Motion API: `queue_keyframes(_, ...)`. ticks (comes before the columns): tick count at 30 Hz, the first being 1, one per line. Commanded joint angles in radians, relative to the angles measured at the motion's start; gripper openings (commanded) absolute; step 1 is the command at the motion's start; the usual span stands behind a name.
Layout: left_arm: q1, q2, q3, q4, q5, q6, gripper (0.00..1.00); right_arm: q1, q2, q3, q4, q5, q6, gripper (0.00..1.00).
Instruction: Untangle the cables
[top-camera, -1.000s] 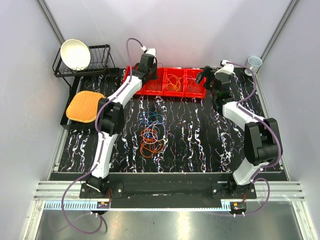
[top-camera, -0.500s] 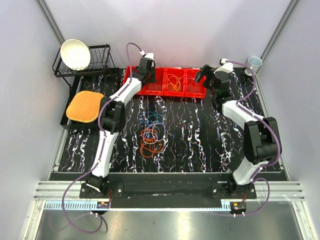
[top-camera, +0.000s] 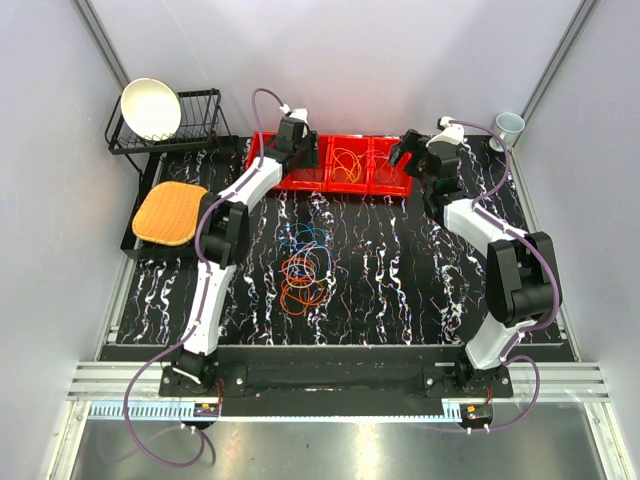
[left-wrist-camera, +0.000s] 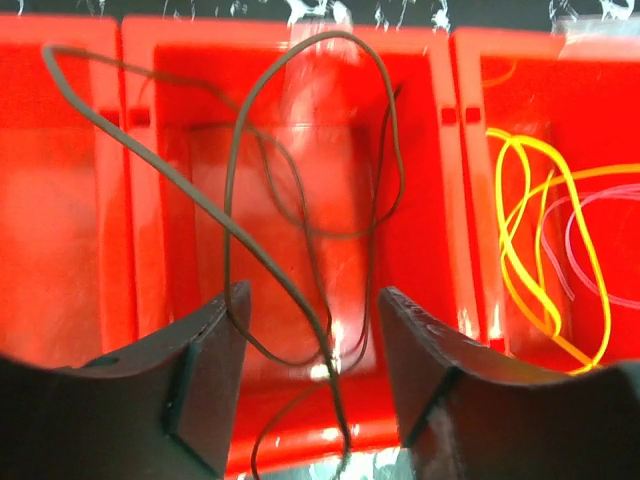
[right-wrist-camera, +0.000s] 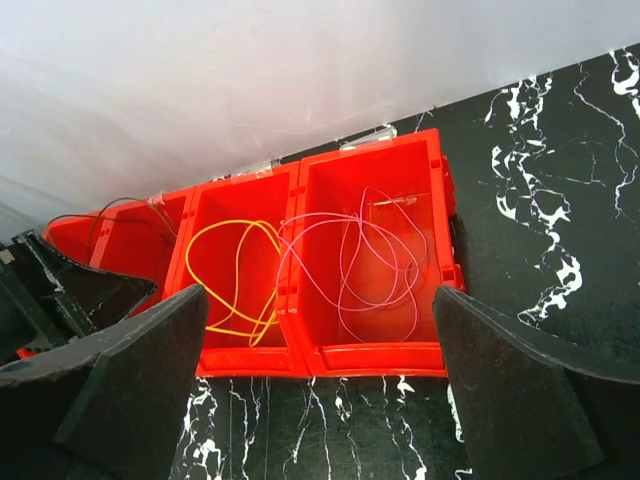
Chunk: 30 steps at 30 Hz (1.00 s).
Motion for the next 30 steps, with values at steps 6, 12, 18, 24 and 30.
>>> queue_keyframes(6,0.003,-0.301,-0.049,-0.113,-0.064,0.005,0.82,0.000,-0.007,0.039,0.013,-0.025,0.010,1.00)
queue_keyframes(12,-0.001,-0.495,-0.200,-0.190,-0.127,-0.004,0.99,0.000,-0.021,0.024,0.025,-0.048,0.024,1.00)
queue_keyframes(18,-0.026,-0.699,-0.439,-0.237,-0.213,-0.033,0.99,0.002,-0.021,0.013,0.026,-0.079,0.049,1.00)
queue_keyframes(24,-0.094,-0.916,-0.754,-0.222,-0.291,-0.104,0.99,0.039,-0.029,0.010,0.025,-0.039,0.023,1.00)
queue_keyframes(30,-0.185,-1.074,-0.964,-0.219,-0.347,-0.162,0.95,0.063,-0.023,0.004,0.048,0.014,0.024,1.00)
